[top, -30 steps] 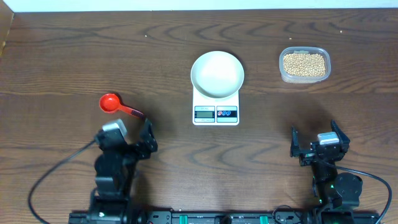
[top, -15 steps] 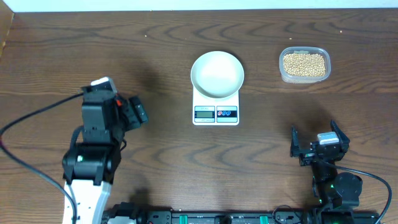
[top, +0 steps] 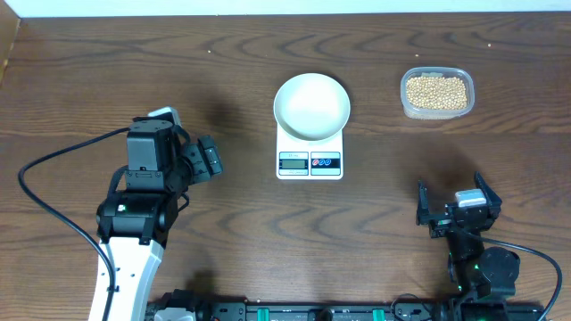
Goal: Scoop item into bowl and weigh 50g on scale
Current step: 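Move the left gripper over the red scoop handle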
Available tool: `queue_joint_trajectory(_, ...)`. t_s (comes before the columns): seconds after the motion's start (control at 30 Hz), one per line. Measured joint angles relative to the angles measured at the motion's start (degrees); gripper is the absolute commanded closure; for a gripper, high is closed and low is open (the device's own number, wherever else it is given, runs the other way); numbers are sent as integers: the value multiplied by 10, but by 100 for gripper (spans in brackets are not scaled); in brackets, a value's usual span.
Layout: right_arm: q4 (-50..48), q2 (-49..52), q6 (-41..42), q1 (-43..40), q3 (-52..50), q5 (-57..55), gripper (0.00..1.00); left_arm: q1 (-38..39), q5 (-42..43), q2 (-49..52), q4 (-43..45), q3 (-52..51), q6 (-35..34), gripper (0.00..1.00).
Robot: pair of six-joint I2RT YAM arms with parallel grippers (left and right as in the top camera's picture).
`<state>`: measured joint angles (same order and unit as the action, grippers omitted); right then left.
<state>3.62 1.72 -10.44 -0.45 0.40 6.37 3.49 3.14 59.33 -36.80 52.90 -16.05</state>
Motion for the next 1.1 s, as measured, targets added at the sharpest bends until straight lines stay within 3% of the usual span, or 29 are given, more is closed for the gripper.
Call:
queue_joint_trajectory(0.47,0,0,0,0,0,0,1,0,39,0,14,0,-26,8)
queue_joint_trajectory(0.87,0,0,0,0,0,0,1,0,-118,11,-6,3,-181,8)
queue_joint_trajectory(1.1,0,0,0,0,0,0,1,0,-169,121,-85,89,-228,8)
